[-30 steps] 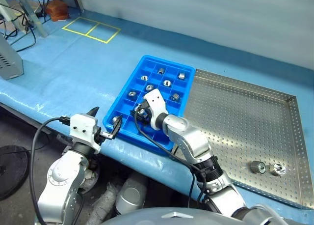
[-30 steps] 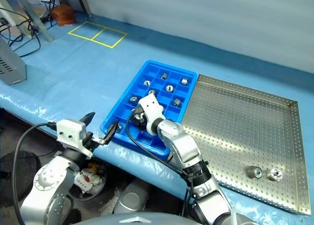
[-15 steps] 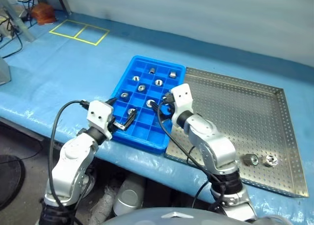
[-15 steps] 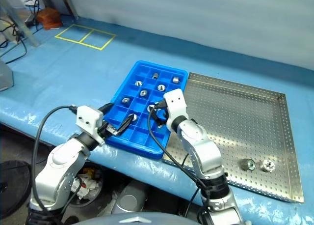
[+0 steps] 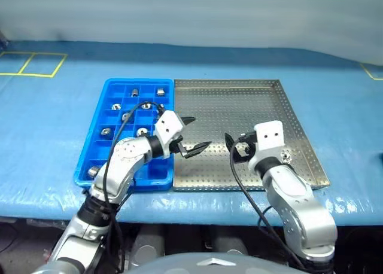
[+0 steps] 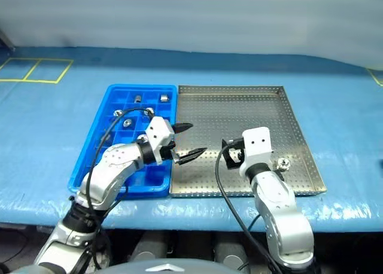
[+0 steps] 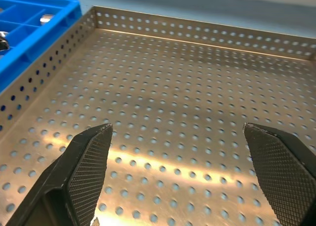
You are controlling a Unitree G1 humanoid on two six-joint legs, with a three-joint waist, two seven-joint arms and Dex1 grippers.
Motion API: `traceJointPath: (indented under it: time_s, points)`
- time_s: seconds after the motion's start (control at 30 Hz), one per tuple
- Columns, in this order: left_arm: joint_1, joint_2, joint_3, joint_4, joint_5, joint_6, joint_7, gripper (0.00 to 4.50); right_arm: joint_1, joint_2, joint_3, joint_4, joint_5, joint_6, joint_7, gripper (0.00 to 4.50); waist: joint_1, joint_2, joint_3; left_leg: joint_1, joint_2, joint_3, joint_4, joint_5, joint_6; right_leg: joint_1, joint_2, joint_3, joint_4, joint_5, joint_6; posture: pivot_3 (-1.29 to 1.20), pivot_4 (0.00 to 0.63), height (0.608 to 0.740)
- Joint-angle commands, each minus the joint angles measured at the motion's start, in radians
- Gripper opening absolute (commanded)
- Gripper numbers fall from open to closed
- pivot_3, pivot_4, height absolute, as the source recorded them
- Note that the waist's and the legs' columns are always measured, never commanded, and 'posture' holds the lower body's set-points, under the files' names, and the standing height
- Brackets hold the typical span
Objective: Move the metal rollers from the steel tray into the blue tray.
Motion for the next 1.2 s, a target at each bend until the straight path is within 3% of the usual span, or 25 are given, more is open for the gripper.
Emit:
traceJointPath:
  time_s: [0.03, 0.27, 0.47, 0.87, 1.2]
  points:
    - [-0.07, -0.03, -0.048, 0.069, 0.017, -0.051, -0.062, 4.5, 0.054, -0.02, -0.023, -0.096, -0.003, -0.002, -0.001, 4.47, -0.013, 0.0, 0.0, 0.0, 0.0, 0.0, 0.0, 0.0, 0.0, 0.0, 0.0, 0.001, 0.0, 0.0, 0.0, -0.05, 0.15, 0.74]
    - [-0.194, -0.106, -0.132, 0.271, 0.079, -0.118, -0.134, 4.5, 0.24, -0.029, -0.061, -0.214, -0.011, -0.004, -0.01, 4.47, -0.042, 0.0, 0.0, 0.0, -0.001, 0.002, 0.001, 0.001, 0.002, 0.0, 0.001, 0.007, 0.0, 0.002, 0.003, -0.12, 0.15, 0.74]
    - [-0.292, -0.226, -0.175, 0.484, 0.156, -0.194, -0.12, 4.5, 0.361, -0.023, -0.067, -0.221, -0.02, -0.1, -0.043, 4.47, -0.059, 0.0, 0.0, 0.0, -0.002, 0.003, 0.003, 0.0, 0.004, -0.001, 0.0, 0.011, 0.0, 0.004, 0.006, -0.19, 0.15, 0.74]
    - [-0.428, -0.4, -0.188, 0.833, 0.285, -0.411, -0.07, 4.5, 0.472, -0.008, -0.05, -0.221, -0.015, -0.22, -0.121, 4.47, -0.111, 0.0, 0.0, 0.0, -0.004, 0.003, 0.003, 0.0, 0.006, -0.001, -0.002, 0.013, -0.001, 0.004, 0.007, -0.26, 0.15, 0.74]
    - [-0.434, -0.5, -0.2, 0.987, 0.35, -0.488, -0.042, 4.5, 0.482, -0.013, -0.05, -0.221, -0.01, -0.216, -0.145, 4.47, -0.14, -0.001, 0.0, 0.0, -0.005, 0.004, 0.002, 0.0, 0.007, -0.002, -0.004, 0.013, -0.001, 0.004, 0.007, -0.27, 0.15, 0.74]
